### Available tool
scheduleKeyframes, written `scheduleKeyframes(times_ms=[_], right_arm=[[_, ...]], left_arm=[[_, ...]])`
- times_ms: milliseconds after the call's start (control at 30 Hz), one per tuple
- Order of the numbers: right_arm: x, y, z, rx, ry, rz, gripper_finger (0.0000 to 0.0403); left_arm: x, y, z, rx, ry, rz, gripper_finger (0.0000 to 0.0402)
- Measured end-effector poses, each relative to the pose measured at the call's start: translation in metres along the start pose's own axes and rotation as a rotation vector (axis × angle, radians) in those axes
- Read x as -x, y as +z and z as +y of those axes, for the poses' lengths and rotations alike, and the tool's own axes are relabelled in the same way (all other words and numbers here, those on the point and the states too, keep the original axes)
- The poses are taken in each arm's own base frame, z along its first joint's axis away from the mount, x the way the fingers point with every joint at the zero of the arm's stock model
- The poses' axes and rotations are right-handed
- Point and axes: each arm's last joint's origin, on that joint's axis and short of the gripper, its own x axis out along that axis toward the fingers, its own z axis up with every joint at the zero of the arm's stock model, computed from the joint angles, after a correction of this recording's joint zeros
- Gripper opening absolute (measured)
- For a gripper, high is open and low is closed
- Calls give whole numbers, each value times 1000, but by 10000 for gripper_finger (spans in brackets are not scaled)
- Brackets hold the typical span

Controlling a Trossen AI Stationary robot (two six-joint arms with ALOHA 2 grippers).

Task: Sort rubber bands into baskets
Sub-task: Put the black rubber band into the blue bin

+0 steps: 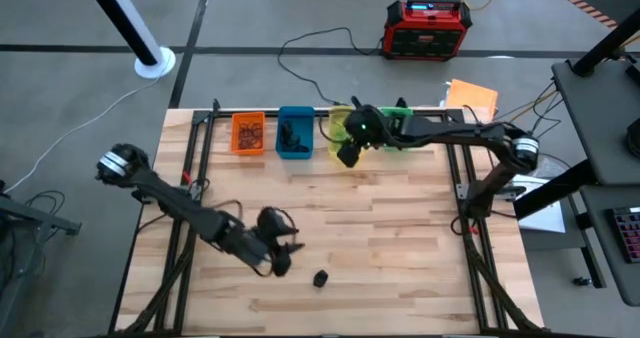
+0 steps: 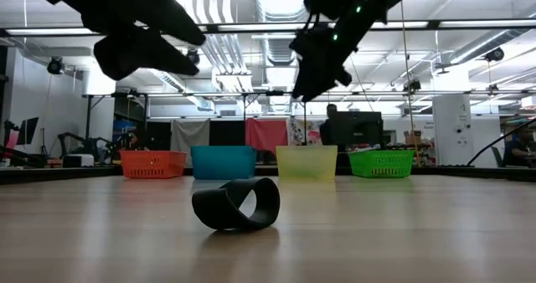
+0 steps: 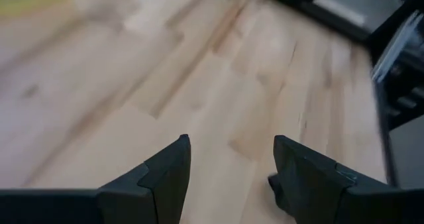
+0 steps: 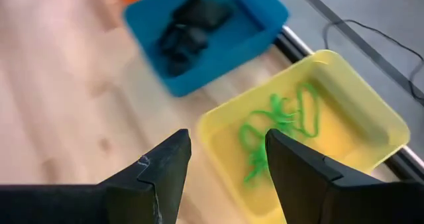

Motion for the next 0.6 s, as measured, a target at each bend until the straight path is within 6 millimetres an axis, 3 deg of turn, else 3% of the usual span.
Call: scheduleKeyframes(times_ms=[333,600], right_arm=[[49,-9,45,94,110,-10,192],[70,-13,46,97,125,6,192]], left_arm=[[-49,-16,-51,-60,255,265,200],[-81,-24,-79,-116,242,310,200]])
